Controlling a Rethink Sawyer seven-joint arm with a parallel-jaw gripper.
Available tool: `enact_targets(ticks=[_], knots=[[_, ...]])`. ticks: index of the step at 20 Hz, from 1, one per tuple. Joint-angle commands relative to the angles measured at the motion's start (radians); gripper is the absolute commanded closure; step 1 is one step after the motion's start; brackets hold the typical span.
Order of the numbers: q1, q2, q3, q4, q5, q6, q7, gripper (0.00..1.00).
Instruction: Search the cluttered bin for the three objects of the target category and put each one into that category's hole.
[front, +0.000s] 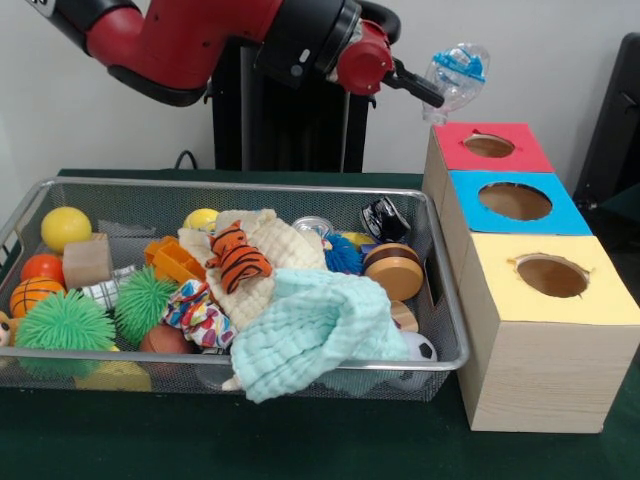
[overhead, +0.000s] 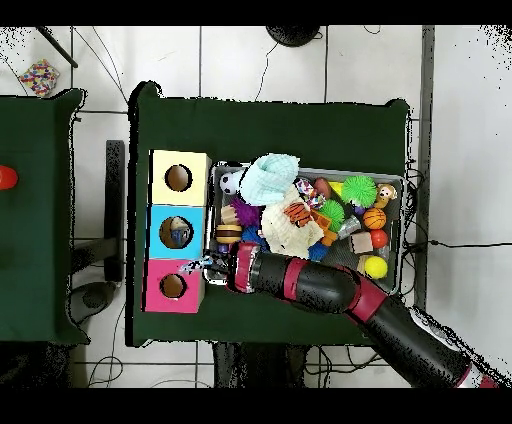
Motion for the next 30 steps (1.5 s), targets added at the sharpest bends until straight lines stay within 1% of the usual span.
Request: enact_targets(ticks=[1, 3, 5, 7, 15, 18, 22, 28, 30], knots=[[0.021, 0.098, 0.018, -0.083, -0.065, -0.118, 0.130, 1.00], [0.015, 0.103, 0.035, -0.078, -0.061, -0.127, 0.138, 1.00], [0.002, 0.119, 0.070, -0.067, -0.064, -0.150, 0.140, 1.00], [-0.001, 0.115, 0.085, -0.063, -0.065, -0.158, 0.148, 1.00], [-0.015, 0.165, 0.079, -0.075, -0.118, -0.184, 0.119, 1.00], [-0.006, 0.174, 0.062, -0.087, -0.156, -0.214, 0.118, 1.00], [0.010, 0.143, 0.054, -0.096, -0.214, -0.270, 0.139, 1.00], [-0.003, 0.143, 0.073, -0.090, -0.287, -0.302, 0.128, 1.00], [-0.004, 0.150, 0.071, -0.101, -0.309, -0.304, 0.120, 1.00]])
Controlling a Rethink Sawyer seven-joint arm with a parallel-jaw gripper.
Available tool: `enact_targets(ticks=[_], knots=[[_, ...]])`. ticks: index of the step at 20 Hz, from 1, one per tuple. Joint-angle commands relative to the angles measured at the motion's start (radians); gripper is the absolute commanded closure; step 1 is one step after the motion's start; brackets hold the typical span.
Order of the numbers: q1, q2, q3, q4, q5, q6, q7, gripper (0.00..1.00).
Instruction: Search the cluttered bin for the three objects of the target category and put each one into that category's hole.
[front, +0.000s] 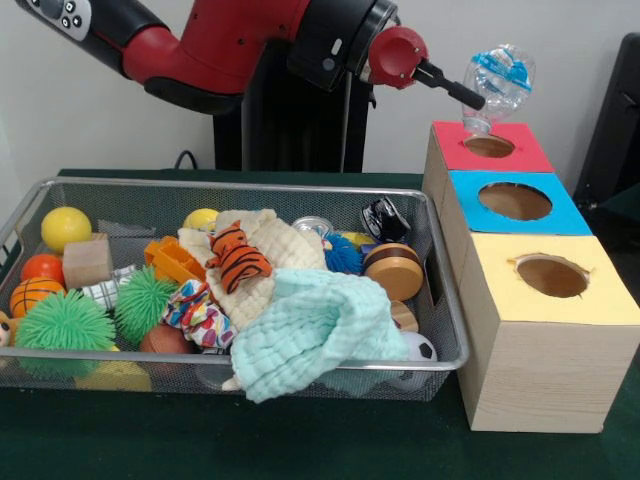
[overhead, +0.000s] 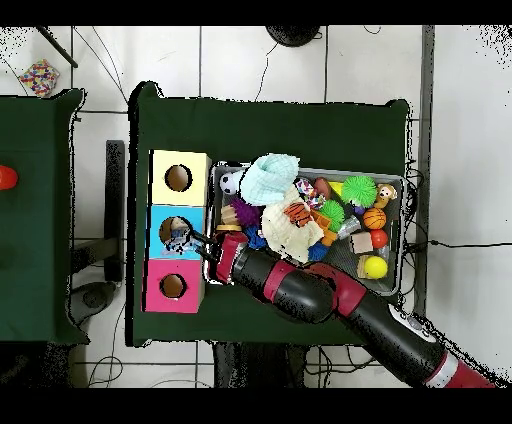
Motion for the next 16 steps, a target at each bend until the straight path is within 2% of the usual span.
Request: enact_targets(ticks=[1, 5, 7, 10, 16], knots=[[-0.006, 0.033, 0.010, -0.105, -0.104, -0.066, 0.115, 1.00], [-0.032, 0.084, 0.036, -0.108, -0.134, -0.064, 0.098, 1.00], [-0.042, 0.128, 0.025, -0.117, -0.154, -0.054, 0.086, 1.00], [-0.014, 0.104, -0.019, -0.128, -0.180, -0.056, 0.109, 1.00], [0.012, 0.081, -0.032, -0.135, -0.232, -0.092, 0.140, 1.00]])
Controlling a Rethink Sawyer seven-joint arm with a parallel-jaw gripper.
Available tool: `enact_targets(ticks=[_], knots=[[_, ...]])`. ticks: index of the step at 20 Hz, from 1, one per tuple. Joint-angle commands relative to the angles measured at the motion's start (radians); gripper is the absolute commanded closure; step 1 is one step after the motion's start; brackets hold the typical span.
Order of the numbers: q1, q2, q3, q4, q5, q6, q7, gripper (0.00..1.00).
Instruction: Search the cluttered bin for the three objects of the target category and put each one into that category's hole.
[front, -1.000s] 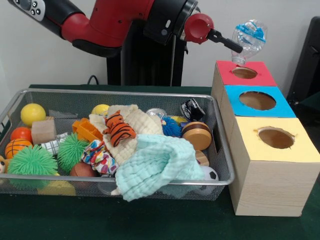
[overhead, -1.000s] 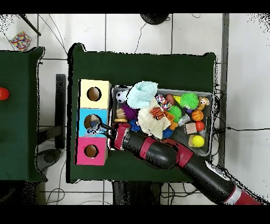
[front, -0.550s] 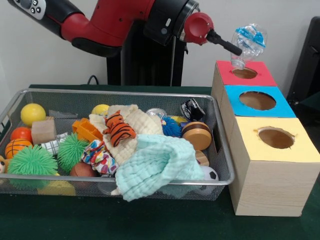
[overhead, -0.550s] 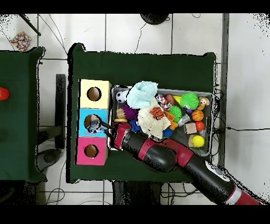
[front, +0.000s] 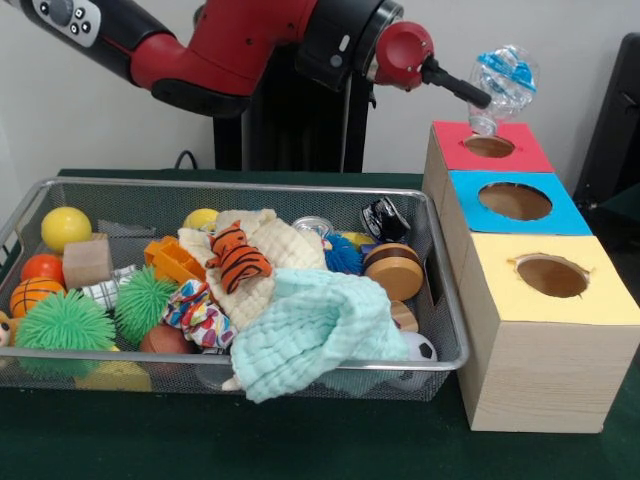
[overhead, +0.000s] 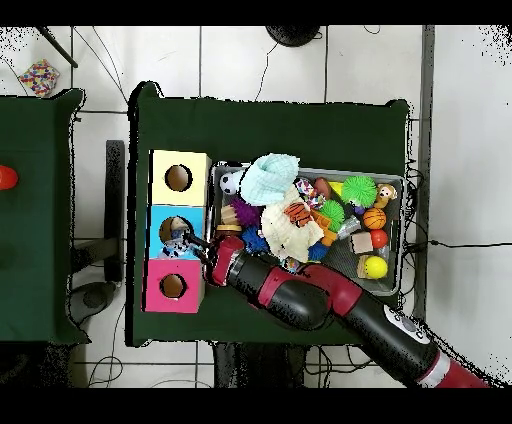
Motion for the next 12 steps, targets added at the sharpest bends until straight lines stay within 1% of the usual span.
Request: enact_targets(ticks=[1, 3, 5, 7, 9, 12], knots=[[0.029, 0.030, -0.048, -0.139, -0.103, -0.075, 0.139, 1.00], [0.046, 0.005, -0.062, -0.147, -0.118, -0.085, 0.154, 1.00], [0.075, -0.051, -0.089, -0.152, -0.132, -0.091, 0.175, 1.00], [0.086, -0.083, -0.111, -0.152, -0.148, -0.101, 0.186, 1.00], [0.090, -0.091, -0.118, -0.150, -0.159, -0.107, 0.185, 1.00], [0.089, -0.079, -0.129, -0.162, -0.189, -0.113, 0.163, 1.00]])
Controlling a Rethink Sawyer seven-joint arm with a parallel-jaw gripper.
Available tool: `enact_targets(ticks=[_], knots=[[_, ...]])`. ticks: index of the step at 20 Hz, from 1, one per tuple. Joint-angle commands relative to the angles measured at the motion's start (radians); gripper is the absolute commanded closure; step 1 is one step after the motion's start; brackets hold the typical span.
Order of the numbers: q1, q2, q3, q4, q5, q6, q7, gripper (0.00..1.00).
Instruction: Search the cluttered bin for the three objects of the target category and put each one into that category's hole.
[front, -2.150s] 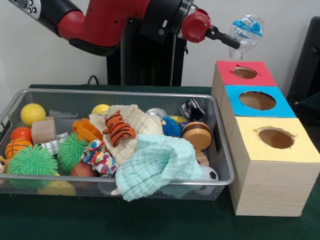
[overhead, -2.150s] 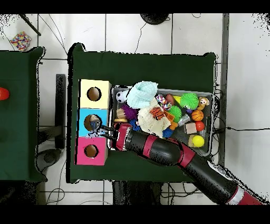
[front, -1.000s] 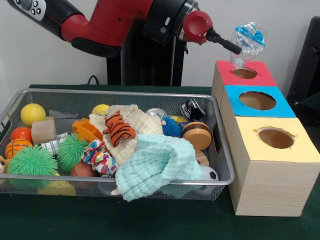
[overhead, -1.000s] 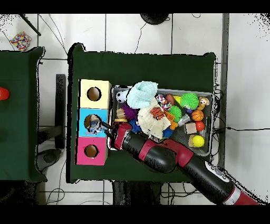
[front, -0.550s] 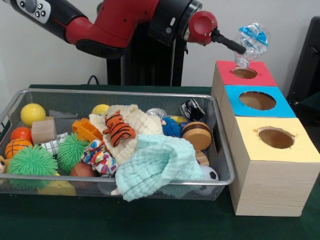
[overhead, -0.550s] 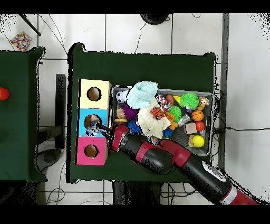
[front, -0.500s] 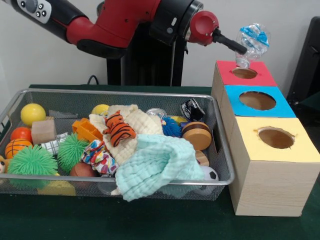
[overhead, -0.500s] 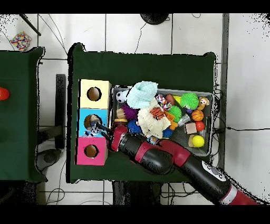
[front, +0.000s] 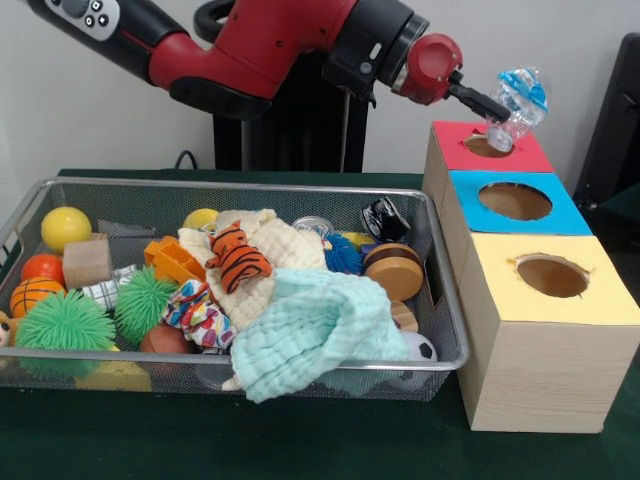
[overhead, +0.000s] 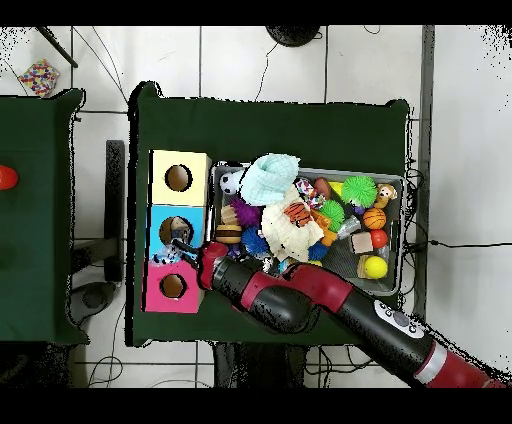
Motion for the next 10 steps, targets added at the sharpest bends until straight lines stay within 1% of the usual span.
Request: enact_targets(ticks=[1, 4, 7, 10], knots=[[0.008, -0.023, -0.089, -0.165, -0.105, -0.062, 0.160, 1.00], [0.006, -0.016, -0.086, -0.170, -0.121, -0.063, 0.155, 1.00], [0.019, -0.037, -0.092, -0.177, -0.137, -0.082, 0.166, 1.00], [0.009, -0.020, -0.085, -0.189, -0.163, -0.095, 0.157, 1.00]])
